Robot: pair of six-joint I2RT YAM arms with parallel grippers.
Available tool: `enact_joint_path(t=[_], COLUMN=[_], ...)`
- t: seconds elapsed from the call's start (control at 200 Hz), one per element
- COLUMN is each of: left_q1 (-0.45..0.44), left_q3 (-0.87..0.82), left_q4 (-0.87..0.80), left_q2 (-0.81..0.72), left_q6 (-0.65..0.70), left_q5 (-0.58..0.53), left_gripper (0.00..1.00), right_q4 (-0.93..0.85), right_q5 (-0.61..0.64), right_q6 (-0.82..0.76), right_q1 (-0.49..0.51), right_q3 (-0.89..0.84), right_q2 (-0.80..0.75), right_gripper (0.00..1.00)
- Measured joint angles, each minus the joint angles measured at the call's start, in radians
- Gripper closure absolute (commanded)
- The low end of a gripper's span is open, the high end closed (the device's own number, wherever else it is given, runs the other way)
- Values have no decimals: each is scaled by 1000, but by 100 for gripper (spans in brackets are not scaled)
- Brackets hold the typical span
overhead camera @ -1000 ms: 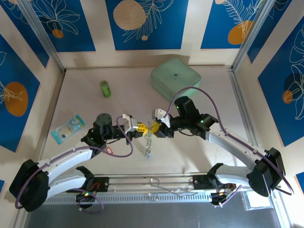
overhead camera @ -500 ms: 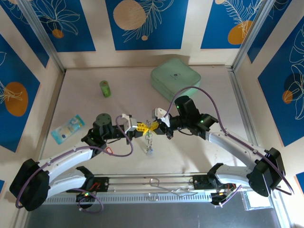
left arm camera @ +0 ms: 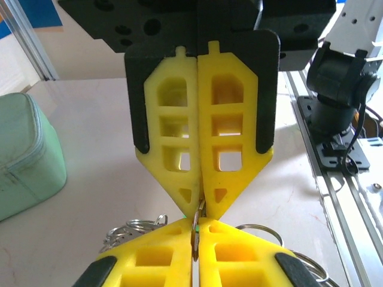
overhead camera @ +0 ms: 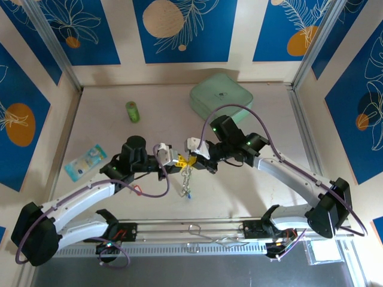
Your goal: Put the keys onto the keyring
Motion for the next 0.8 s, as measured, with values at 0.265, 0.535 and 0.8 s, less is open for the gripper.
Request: enact_joint_path(t=[0.265, 0.535, 0.8], left_q1=[-11, -11, -11], left_q3=[-2, -122, -133], left_q4=[-20, 178, 262], left_q2=[-15, -46, -46], left_q6=[18, -109, -159], left_q5=[-27, -34, -33], left_gripper=[100, 100, 100], right_q4=[32, 193, 271], right_q5=[-11, -39, -16], right_q6=[33, 144, 191], right_q1=[-18, -60, -53], right_q3=[-25, -199, -236], right_q2=[-21, -142, -132], right_gripper=[60, 54, 73])
